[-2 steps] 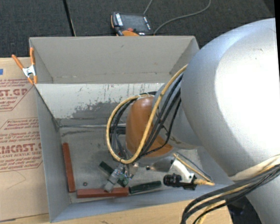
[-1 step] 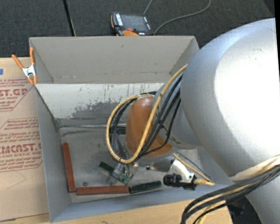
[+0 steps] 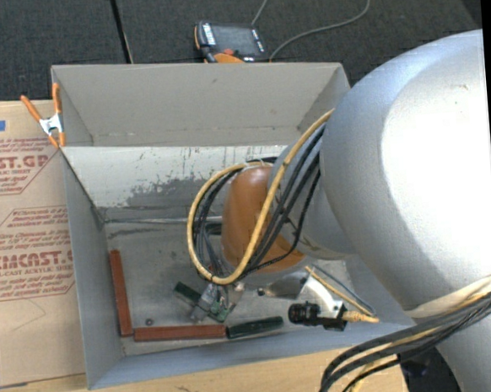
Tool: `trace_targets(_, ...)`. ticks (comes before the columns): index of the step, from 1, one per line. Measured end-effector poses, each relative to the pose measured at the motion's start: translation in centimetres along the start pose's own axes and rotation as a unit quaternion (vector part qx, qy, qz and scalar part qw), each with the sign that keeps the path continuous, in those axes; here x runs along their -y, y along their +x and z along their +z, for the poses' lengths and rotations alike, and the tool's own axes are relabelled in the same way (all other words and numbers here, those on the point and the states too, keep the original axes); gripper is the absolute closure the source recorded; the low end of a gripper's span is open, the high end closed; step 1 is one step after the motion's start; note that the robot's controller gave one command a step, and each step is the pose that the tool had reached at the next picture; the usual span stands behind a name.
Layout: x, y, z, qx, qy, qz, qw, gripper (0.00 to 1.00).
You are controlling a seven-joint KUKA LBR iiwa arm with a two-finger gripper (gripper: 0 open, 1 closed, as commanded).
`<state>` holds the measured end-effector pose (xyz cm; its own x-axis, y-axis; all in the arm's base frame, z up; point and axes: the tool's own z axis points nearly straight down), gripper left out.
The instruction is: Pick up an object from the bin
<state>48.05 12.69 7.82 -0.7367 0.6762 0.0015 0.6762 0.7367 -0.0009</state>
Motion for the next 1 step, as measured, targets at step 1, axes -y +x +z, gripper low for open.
trace_targets(1, -0.13, -0.06, -9.24, 0.0025, -0.003, -0.001, 1.0, 1.0)
